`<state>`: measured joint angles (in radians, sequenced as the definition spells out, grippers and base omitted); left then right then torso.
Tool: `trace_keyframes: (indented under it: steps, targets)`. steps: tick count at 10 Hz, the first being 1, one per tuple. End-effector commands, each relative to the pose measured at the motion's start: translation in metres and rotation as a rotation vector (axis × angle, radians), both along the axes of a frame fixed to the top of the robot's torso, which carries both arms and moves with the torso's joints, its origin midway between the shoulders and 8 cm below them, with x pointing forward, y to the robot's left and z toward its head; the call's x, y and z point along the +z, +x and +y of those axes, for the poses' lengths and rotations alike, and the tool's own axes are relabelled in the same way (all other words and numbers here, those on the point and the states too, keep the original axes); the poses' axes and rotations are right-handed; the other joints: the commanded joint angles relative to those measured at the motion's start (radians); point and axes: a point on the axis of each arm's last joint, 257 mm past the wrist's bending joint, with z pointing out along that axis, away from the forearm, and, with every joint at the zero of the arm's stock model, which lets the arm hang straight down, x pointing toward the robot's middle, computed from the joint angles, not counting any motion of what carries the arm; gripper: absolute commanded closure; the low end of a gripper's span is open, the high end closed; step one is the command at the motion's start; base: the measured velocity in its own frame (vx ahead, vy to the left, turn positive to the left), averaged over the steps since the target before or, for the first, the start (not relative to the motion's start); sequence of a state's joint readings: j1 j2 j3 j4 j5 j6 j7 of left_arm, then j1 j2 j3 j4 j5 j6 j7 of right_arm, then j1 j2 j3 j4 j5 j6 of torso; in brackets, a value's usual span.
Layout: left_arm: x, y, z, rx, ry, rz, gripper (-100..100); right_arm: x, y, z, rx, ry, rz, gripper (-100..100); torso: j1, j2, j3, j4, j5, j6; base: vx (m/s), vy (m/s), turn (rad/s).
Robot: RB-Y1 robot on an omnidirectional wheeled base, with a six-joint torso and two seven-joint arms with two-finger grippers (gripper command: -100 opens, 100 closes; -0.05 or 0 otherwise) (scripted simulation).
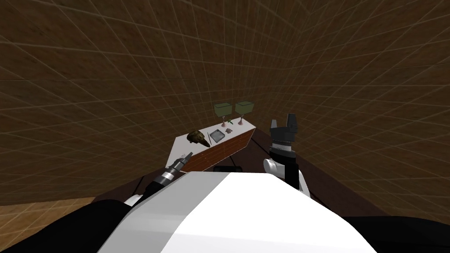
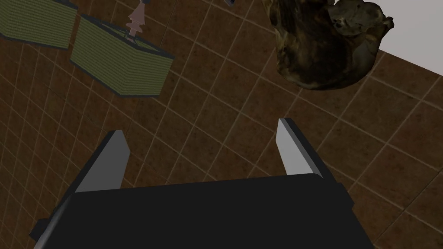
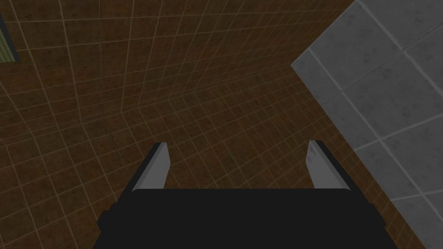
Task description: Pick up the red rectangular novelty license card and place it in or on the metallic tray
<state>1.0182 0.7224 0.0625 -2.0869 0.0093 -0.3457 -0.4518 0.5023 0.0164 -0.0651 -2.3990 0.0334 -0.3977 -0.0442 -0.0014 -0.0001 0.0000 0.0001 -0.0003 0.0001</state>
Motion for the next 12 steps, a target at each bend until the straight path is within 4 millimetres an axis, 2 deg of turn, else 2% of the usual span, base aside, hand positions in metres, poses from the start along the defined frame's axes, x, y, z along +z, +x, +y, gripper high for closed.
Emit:
trace_keyframes:
  steps: [1, 2, 3, 4, 5, 6, 7, 9, 10, 11, 12]
  targets:
    - [-0.004, -0.008, 0.005, -0.033, 0.070, 0.033, -100, 0.000, 0.000, 0.000, 0.000, 0.000, 0.000, 0, 0.000, 0.000, 0.000, 0.000, 0.000, 0.000, 0.010, -0.025, -0.116]
    - [-0.004, -0.008, 0.005, -0.044, 0.078, 0.037, -100, 0.000, 0.000, 0.000, 0.000, 0.000, 0.000, 0, 0.000, 0.000, 0.000, 0.000, 0.000, -0.001, 0.004, -0.010, 0.027]
    - [-0.017, -0.025, 0.017, -0.062, 0.157, 0.094, -100, 0.000, 0.000, 0.000, 0.000, 0.000, 0.000, 0, 0.001, 0.000, 0.000, 0.000, 0.000, -0.001, 0.012, -0.030, -0.231]
    - [-0.017, -0.024, 0.016, -0.089, 0.178, 0.100, -100, 0.000, 0.000, 0.000, 0.000, 0.000, 0.000, 0, 0.000, 0.000, 0.000, 0.000, 0.000, 0.000, 0.009, -0.020, -0.149]
    - [-0.029, -0.041, 0.029, -0.106, 0.244, 0.155, -100, 0.000, 0.000, 0.000, 0.000, 0.000, 0.000, 0, 0.001, 0.000, 0.000, 0.000, 0.000, -0.001, 0.014, -0.030, -0.250]
    - [-0.029, -0.042, 0.028, -0.134, 0.274, 0.160, -100, 0.000, 0.000, 0.000, 0.000, 0.000, 0.000, 0, 0.000, 0.000, 0.000, 0.000, 0.000, 0.000, 0.013, -0.023, -0.134]
    - [-0.039, -0.057, 0.041, -0.153, 0.338, 0.208, -100, 0.000, 0.000, 0.000, 0.000, 0.000, 0.000, 0, 0.000, 0.000, 0.000, 0.000, 0.000, -0.001, 0.015, -0.031, -0.299]
    - [-0.040, -0.058, 0.040, -0.198, 0.375, 0.221, -100, 0.000, 0.000, 0.000, 0.000, 0.000, 0.000, 0, 0.001, 0.000, 0.000, 0.000, 0.000, -0.001, 0.011, -0.013, -0.032]
    - [-0.049, -0.076, 0.054, -0.232, 0.450, 0.274, -100, 0.000, 0.000, 0.000, 0.000, 0.000, 0.000, 0, 0.001, 0.000, 0.000, 0.000, 0.000, -0.001, 0.015, -0.030, -0.274]
    - [-0.049, -0.075, 0.053, -0.263, 0.470, 0.278, -100, 0.000, 0.000, 0.000, 0.000, 0.000, 0.000, 0, 0.000, 0.000, 0.000, 0.000, 0.000, 0.000, 0.016, -0.016, -0.136]
    - [-0.057, -0.092, 0.066, -0.292, 0.534, 0.329, -100, 0.000, 0.000, 0.000, 0.000, 0.000, 0.000, 0, 0.001, -0.001, 0.000, 0.000, 0.000, -0.001, 0.027, -0.023, -0.244]
